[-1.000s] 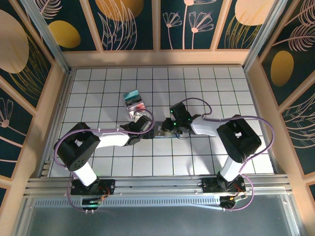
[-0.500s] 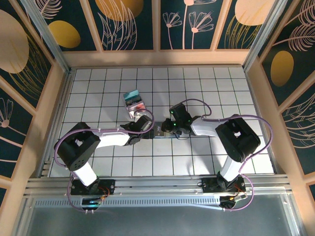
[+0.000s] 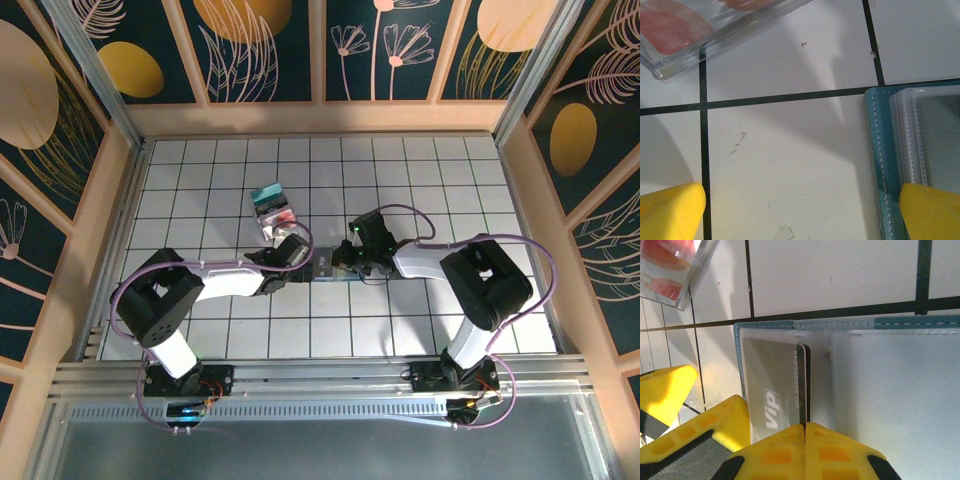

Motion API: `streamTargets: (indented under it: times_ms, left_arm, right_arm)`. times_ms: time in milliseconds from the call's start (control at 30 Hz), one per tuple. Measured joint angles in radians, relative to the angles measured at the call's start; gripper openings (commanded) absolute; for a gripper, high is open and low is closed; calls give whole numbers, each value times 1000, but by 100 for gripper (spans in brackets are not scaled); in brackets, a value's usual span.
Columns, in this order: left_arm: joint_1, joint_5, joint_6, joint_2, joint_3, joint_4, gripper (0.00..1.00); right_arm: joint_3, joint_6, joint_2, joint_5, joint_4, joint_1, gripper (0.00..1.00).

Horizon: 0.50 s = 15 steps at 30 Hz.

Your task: Take the credit cards out of the card holder

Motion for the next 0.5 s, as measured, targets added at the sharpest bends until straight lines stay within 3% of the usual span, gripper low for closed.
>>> streamTargets:
  times_ms: [500]
  left_arm:
    - [0, -5, -19, -2, 19, -47, 99]
  right_arm:
    - [-1, -8, -30, 3, -24, -16, 0]
